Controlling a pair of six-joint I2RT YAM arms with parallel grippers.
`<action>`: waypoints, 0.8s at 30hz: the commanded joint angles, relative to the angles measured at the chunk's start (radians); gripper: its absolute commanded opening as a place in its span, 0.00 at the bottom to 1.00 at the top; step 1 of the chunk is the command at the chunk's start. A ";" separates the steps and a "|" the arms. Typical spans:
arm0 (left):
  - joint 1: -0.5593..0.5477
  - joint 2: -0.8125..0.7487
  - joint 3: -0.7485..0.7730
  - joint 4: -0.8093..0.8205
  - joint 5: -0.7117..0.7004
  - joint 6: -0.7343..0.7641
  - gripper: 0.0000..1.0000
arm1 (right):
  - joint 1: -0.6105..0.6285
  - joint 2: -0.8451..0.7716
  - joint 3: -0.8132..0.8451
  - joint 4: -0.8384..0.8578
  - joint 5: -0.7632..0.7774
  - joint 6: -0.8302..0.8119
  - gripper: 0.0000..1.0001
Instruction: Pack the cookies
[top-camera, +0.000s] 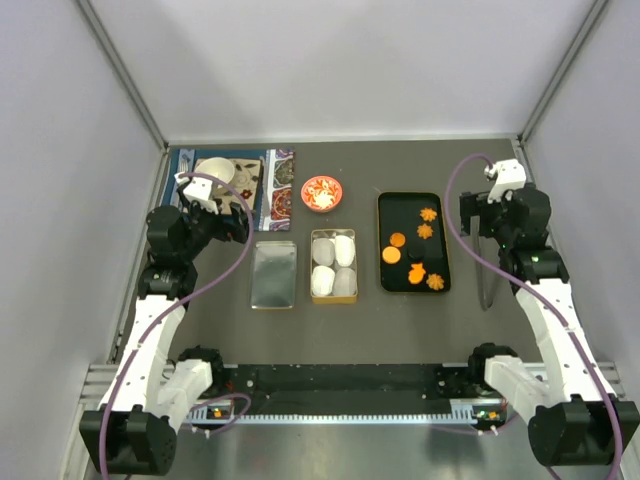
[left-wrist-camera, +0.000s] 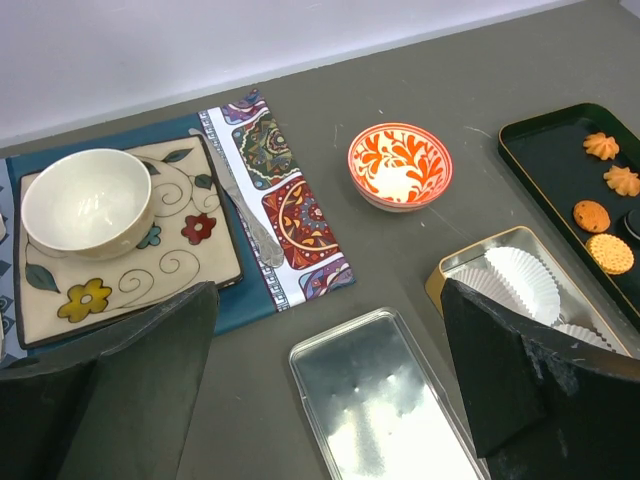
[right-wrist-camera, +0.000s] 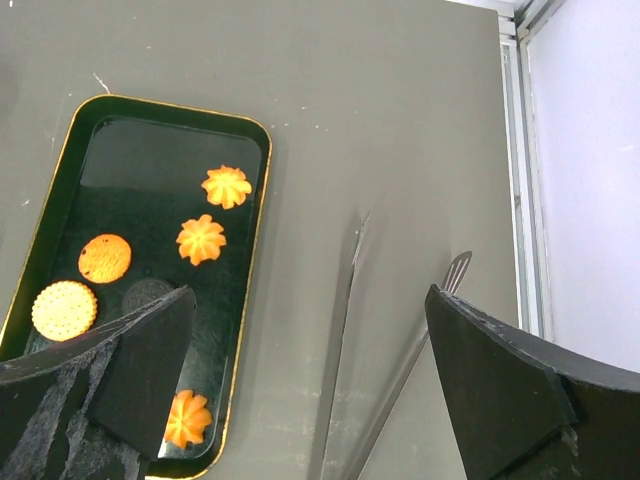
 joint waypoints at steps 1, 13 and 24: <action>-0.005 -0.001 0.017 0.066 0.011 -0.010 0.99 | -0.011 -0.031 0.012 0.039 -0.012 0.002 0.99; -0.011 0.025 0.020 0.062 -0.004 -0.010 0.99 | -0.011 -0.039 0.023 0.004 -0.091 0.019 0.99; -0.014 0.036 0.014 -0.025 -0.009 0.013 0.99 | -0.011 0.118 0.083 -0.143 -0.019 -0.022 0.98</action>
